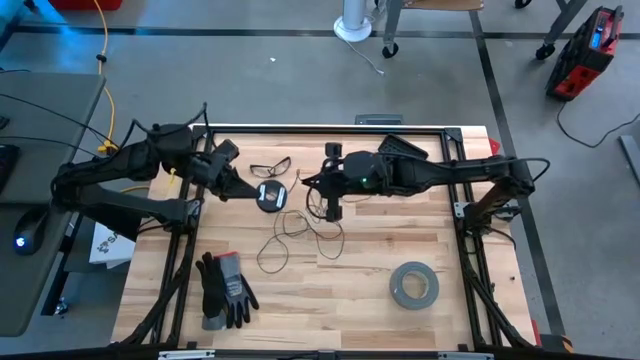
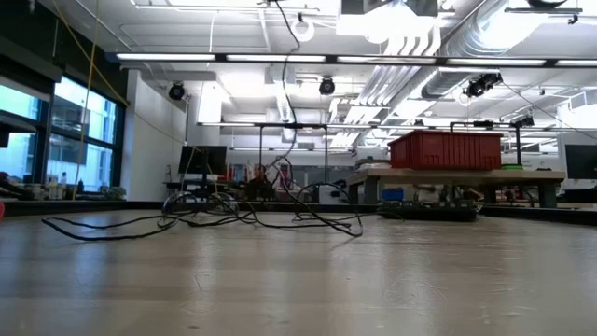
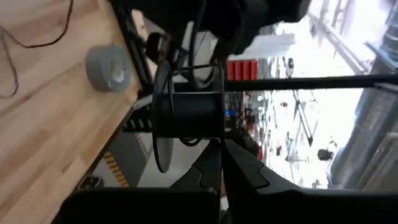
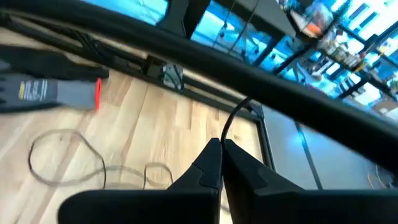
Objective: Coil cords
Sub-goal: Coil the black wire on the black spool
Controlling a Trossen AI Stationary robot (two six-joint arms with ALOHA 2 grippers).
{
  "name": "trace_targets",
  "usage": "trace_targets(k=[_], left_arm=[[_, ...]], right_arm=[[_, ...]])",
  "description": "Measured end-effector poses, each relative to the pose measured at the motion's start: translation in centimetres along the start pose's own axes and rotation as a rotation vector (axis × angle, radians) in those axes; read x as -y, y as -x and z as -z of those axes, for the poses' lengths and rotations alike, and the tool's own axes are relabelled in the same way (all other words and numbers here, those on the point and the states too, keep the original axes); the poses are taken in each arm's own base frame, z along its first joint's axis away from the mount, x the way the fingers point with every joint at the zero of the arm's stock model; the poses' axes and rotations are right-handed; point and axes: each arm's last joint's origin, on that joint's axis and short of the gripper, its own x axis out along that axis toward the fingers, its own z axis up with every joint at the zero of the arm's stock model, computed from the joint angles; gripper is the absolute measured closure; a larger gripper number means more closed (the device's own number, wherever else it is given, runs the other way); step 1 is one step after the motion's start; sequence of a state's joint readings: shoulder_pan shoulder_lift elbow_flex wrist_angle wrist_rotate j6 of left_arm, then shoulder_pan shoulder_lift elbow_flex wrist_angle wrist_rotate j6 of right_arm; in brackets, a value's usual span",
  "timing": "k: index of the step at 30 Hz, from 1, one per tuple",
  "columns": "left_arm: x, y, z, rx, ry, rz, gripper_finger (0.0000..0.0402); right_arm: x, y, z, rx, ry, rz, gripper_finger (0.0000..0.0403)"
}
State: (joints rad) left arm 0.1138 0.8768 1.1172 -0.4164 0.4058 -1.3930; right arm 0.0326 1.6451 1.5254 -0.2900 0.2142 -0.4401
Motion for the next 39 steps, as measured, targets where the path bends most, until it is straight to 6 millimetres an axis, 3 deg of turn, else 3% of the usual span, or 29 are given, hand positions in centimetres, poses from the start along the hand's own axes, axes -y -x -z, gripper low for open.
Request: trace_targets(k=[11, 21, 26, 39], left_arm=[[0.2, 1.4, -2.3, 0.32, -0.129, -0.007, 0.0401], [1.9, 1.4, -5.0, 0.568, -0.269, 0.146, 0.0401], [2.6, 0.2, -6.1, 0.594, -0.28, 0.249, 0.0401], [2.9, -4.5, -7.9, 0.521, -0.141, 0.508, 0.0401]], right_arm=[[0.9, 2.7, -0.5, -0.006, -0.121, -0.005, 0.0403], [0.7, 2.7, -1.1, 0.081, -0.205, -0.081, 0.0403], [0.8, 2.6, -2.1, 0.207, -0.212, -0.136, 0.0403], [0.3, -0.4, -3.0, 0.402, -0.224, -0.121, 0.0403]])
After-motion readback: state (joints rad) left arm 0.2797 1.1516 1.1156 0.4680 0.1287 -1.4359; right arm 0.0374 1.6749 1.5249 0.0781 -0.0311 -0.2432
